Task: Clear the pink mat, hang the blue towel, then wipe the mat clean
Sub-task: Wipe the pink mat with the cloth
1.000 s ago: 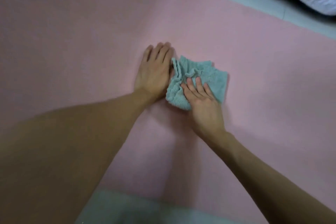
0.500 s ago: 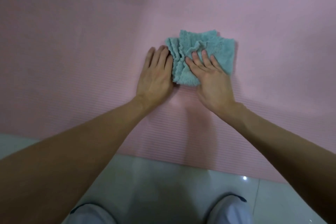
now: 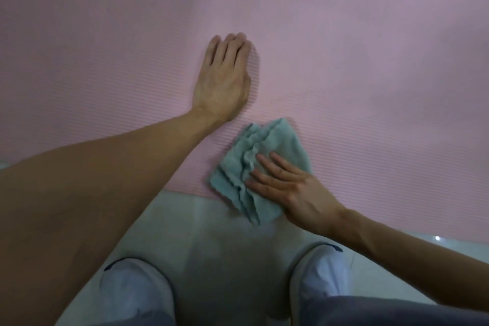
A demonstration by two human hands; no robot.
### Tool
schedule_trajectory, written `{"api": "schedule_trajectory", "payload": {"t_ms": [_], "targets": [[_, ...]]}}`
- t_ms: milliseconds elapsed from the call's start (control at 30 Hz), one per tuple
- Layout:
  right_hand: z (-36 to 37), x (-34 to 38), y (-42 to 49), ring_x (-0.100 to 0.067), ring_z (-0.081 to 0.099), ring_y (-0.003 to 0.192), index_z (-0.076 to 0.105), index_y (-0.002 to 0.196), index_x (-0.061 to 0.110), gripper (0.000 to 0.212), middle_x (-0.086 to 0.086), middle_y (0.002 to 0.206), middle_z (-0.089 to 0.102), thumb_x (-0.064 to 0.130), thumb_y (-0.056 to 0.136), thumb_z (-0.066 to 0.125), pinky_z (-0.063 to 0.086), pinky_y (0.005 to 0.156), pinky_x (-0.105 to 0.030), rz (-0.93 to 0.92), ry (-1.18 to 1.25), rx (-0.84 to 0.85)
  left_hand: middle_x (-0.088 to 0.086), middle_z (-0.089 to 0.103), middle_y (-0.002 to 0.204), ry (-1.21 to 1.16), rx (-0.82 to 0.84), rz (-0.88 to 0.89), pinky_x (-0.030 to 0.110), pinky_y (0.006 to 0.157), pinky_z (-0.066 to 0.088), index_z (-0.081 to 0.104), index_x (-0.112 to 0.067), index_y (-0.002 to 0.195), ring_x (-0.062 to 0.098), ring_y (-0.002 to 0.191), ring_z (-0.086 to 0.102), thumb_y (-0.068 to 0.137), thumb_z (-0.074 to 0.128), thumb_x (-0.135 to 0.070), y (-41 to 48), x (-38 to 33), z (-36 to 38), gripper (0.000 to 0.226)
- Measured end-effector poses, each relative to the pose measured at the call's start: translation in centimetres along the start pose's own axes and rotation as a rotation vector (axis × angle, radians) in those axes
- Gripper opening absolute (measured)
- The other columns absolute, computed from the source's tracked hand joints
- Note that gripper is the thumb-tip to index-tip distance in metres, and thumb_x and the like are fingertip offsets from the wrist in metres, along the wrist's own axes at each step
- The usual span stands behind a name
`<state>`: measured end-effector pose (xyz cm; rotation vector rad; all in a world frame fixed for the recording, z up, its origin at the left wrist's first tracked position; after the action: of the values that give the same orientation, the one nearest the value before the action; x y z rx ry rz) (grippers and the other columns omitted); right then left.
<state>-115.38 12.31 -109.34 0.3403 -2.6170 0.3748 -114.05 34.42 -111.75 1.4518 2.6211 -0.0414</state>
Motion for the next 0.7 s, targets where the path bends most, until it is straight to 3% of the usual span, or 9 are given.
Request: {"api": "schedule_trajectory", "payload": {"t_ms": [167,300,400,500,533,600,700], "targets": [[-0.8,-1.6,-3.0,-0.019,0.026,0.146,0.059,0.133,0.014,0.051,-0.002,0.147,0.047,0.007,0.088,0.037,0.022,0.12,-0.044,-0.226,0.091,0.23,0.016,0.052,0.134,-0.004,-0.017,-0.004,0.047,0.115,0.027,0.051,-0.001,0.131,0.033,0.124,0.047,0.086,0.042,-0.015,0.4,-0.2,-0.5,0.048],[-3.4,-3.7,-2.5,-0.016,0.052,0.129,0.067,0.122,0.013,0.054,-0.002,0.128,0.065,0.008,0.076,0.039,0.042,0.107,-0.039,-0.086,0.223,0.239,0.017,0.056,0.122,-0.041,-0.045,0.029,0.046,0.114,0.028,0.054,0.001,0.122,0.035,0.111,0.052,0.079,0.045,-0.01,2.2,-1.4,-1.2,0.046],[-7.2,-7.6,-1.6,-0.013,0.062,0.106,0.07,0.114,0.014,0.052,-0.005,0.115,0.071,0.003,0.068,0.048,0.046,0.091,-0.023,0.23,0.331,0.015,0.018,0.05,0.138,-0.053,-0.034,0.158,0.045,0.118,0.023,0.047,0.004,0.135,0.035,0.125,0.047,0.081,0.046,-0.008,4.8,-3.4,-0.7,0.056],[-12.4,-13.8,-1.7,0.007,0.061,0.087,0.067,0.104,0.017,0.027,0.0,0.097,0.071,0.002,0.085,0.056,0.044,0.078,-0.005,0.588,0.528,-0.357,0.017,0.036,0.152,-0.099,0.035,0.166,0.043,0.121,0.014,0.034,0.003,0.146,0.033,0.14,0.034,0.089,0.043,-0.015,7.9,-5.3,0.2,0.06],[-13.8,-16.2,-2.2,0.008,0.062,0.078,0.066,0.099,0.017,0.021,0.004,0.089,0.07,0.001,0.089,0.058,0.048,0.076,-0.008,0.707,0.663,-0.503,0.017,0.032,0.154,-0.114,0.051,0.151,0.042,0.122,0.012,0.031,0.002,0.148,0.033,0.142,0.03,0.092,0.043,-0.02,8.7,-5.9,0.6,0.061],[-15.5,-20.4,-2.9,-0.002,0.068,0.079,0.068,0.097,0.014,0.018,0.008,0.085,0.073,0.0,0.092,0.058,0.056,0.075,-0.024,0.855,0.976,-0.739,0.02,0.032,0.153,-0.116,0.062,0.123,0.045,0.121,0.013,0.031,0.004,0.147,0.035,0.143,0.029,0.093,0.042,-0.027,9.4,-7.3,1.3,0.063],[-16.8,-25.9,-3.4,-0.015,0.072,0.092,0.064,0.116,0.004,0.023,0.001,0.101,0.074,0.003,0.095,0.055,0.059,0.072,-0.031,0.992,1.292,-0.861,0.022,0.038,0.15,-0.066,0.029,0.09,0.048,0.119,0.02,0.037,0.007,0.143,0.036,0.14,0.033,0.093,0.033,-0.026,9.4,-8.2,1.8,0.06]]}}
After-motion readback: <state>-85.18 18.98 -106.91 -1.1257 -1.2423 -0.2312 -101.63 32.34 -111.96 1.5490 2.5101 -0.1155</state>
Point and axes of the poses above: each hand's wrist, its own y-axis towards the middle knuckle, its own z-axis out of the palm, x = y × z, the point moved 6 cm from there along y, towards the middle knuckle
